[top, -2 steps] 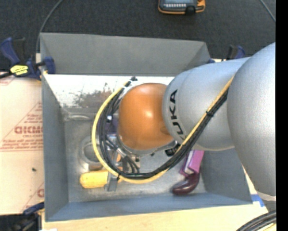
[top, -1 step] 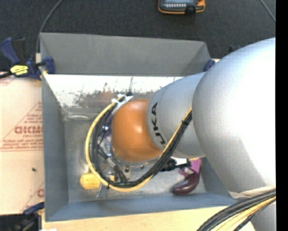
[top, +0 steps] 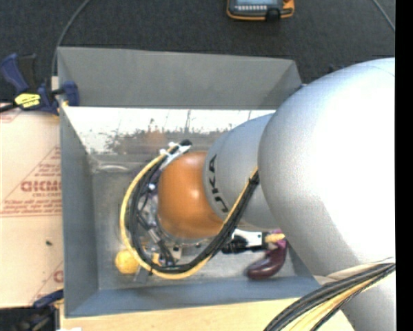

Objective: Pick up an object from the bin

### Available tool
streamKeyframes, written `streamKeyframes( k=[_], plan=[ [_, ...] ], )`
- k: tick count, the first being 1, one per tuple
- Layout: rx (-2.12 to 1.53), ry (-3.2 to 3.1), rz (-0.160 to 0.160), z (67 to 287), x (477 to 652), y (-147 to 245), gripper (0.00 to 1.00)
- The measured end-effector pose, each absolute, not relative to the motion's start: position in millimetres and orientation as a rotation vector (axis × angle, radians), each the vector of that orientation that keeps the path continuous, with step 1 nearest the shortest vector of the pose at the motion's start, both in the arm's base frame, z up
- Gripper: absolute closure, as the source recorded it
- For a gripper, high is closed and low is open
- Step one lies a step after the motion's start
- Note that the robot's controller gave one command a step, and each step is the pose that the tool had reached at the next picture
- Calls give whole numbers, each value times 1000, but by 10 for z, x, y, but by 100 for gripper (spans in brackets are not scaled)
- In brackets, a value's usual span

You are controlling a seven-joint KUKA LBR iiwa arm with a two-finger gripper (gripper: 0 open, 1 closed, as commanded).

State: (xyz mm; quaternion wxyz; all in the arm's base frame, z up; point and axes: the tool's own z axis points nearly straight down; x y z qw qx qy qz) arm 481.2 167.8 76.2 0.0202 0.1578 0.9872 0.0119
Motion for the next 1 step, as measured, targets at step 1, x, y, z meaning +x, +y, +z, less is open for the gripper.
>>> streamKeyframes(
  k=[1],
  plan=[
    [391, 3080, 30, 754, 4822, 1674, 100]
  ],
)
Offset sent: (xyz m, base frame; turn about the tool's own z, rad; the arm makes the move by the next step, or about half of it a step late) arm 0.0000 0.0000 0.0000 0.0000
